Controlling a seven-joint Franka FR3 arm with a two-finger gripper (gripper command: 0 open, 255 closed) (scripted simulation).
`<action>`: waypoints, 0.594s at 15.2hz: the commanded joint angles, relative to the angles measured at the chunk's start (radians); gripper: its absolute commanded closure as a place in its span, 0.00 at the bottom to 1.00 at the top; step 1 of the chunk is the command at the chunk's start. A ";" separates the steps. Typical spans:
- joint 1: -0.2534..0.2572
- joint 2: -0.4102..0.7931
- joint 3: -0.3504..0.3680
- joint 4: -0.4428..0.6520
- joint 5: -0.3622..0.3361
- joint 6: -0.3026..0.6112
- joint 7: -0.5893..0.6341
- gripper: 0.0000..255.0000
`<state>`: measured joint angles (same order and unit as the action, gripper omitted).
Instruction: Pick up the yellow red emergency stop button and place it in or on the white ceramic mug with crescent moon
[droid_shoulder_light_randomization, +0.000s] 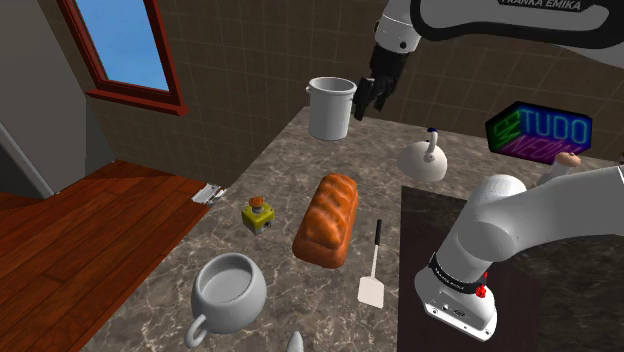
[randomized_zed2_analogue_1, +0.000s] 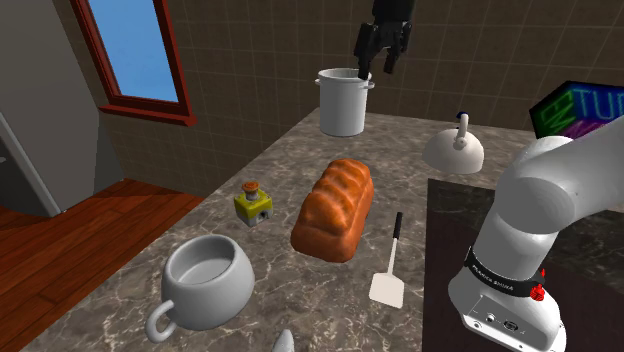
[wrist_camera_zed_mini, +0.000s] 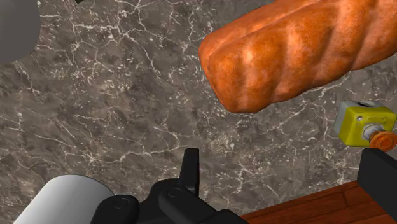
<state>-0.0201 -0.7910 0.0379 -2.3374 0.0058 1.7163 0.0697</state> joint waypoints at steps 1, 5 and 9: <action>0.000 0.000 0.000 0.000 0.000 0.000 0.000 0.00; 0.019 0.086 0.050 -0.021 0.038 0.088 0.056 0.00; 0.037 0.188 0.100 -0.024 0.070 0.175 0.110 0.00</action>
<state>0.0121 -0.6306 0.1243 -2.3591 0.0676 1.8645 0.1649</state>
